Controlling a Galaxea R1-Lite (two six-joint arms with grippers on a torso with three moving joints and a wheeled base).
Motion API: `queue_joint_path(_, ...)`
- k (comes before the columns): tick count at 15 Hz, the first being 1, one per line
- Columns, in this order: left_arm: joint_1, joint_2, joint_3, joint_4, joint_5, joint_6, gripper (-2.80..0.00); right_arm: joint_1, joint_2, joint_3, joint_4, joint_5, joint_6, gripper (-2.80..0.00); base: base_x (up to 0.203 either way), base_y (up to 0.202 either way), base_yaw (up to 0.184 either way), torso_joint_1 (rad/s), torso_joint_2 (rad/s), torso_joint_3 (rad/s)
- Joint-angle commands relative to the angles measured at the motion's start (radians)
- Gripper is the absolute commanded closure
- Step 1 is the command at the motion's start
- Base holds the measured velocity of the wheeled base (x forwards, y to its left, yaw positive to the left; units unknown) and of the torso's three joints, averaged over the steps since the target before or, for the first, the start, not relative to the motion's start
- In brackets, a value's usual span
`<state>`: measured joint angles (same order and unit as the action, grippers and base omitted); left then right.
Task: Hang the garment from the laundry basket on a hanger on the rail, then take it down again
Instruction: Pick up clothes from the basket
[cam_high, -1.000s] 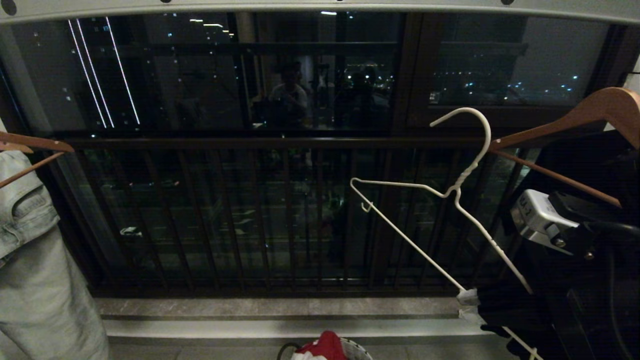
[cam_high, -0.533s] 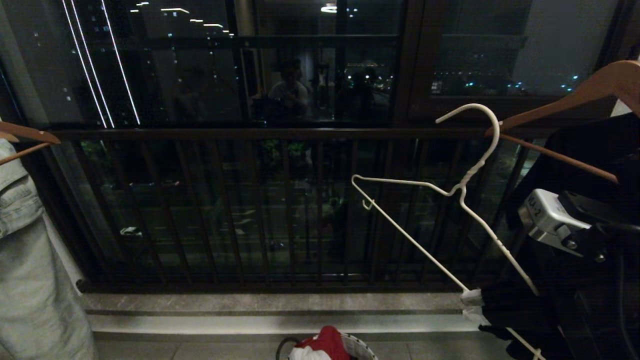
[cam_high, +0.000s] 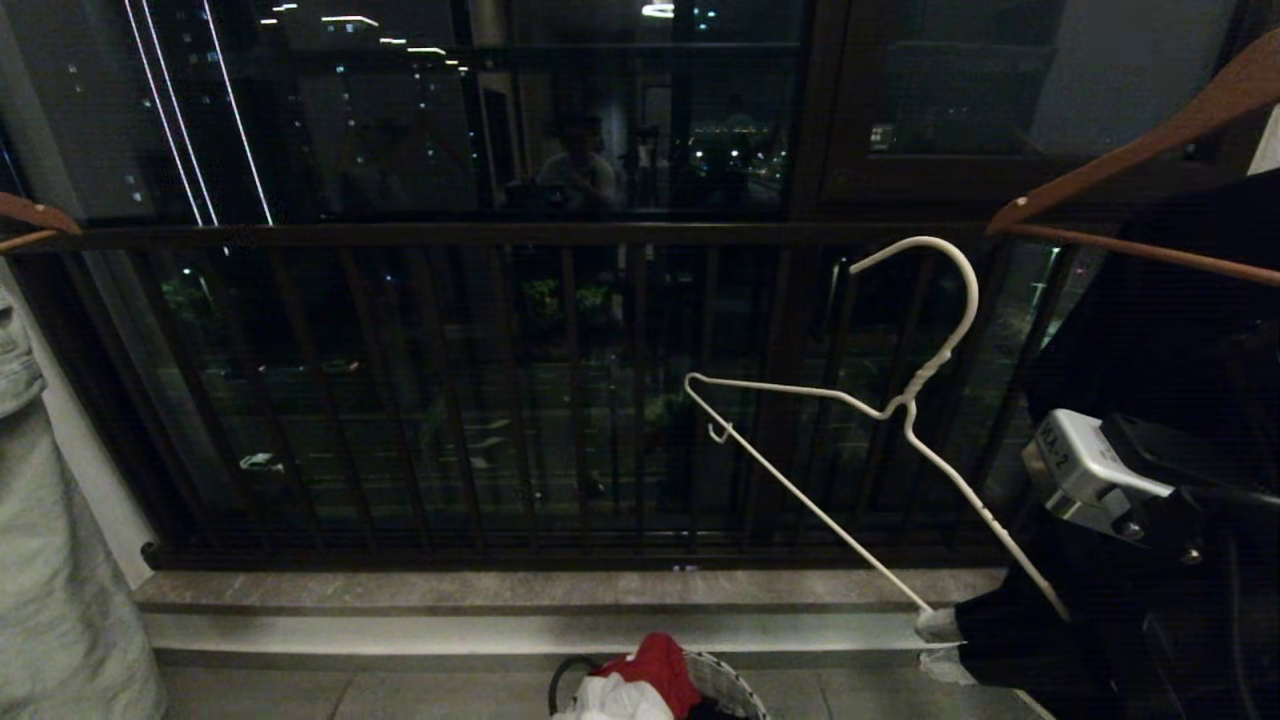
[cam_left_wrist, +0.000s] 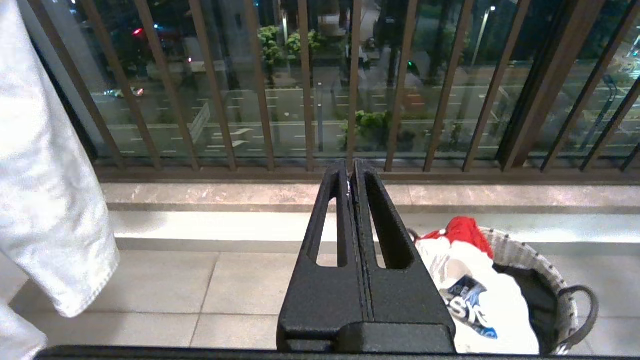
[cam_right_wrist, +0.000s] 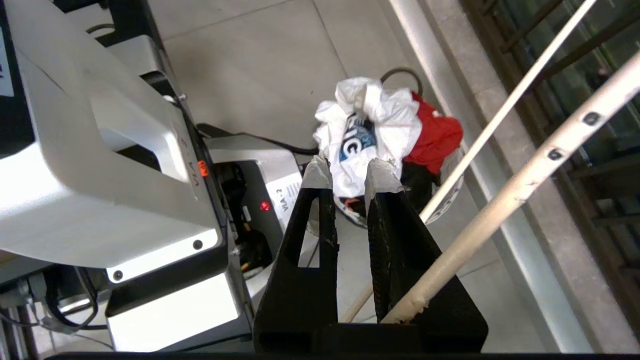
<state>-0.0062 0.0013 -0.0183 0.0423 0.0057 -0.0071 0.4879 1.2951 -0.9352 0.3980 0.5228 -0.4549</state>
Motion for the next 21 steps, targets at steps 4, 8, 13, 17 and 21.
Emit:
queue_joint_path(4, 0.000, 0.000, 0.000, 0.001, 0.000, -0.001, 0.00, 0.003, 0.000, 0.003, 0.002, 0.000, -0.002, 0.00, 0.000, 0.000, 0.000, -0.234, 0.55, 0.317)
queue_joint_path(8, 0.000, 0.000, 0.000, 0.001, 0.000, -0.001, 0.00, 0.003, -0.007, 0.004, 0.002, 0.000, -0.004, 0.00, 0.000, 0.000, 0.000, -0.216, 0.52, 0.305)
queue_joint_path(13, 0.000, 0.000, 0.000, 0.001, 0.000, -0.001, 0.00, 0.003, -0.005, 0.004, 0.002, 0.000, -0.004, 0.00, 0.000, 0.000, 0.000, -0.189, 0.49, 0.308)
queue_joint_path(17, 0.000, 0.000, 0.000, 0.001, 0.000, -0.001, 0.00, 0.003, -0.007, 0.003, 0.001, -0.001, -0.004, 0.00, 0.000, 0.000, 0.000, -0.155, 0.47, 0.312)
queue_joint_path(21, 0.000, 0.000, 0.000, 0.001, 0.000, -0.001, 0.00, 0.003, -0.008, 0.003, 0.001, -0.001, -0.004, 0.00, 0.000, 0.000, 0.000, -0.126, 0.46, 0.330)
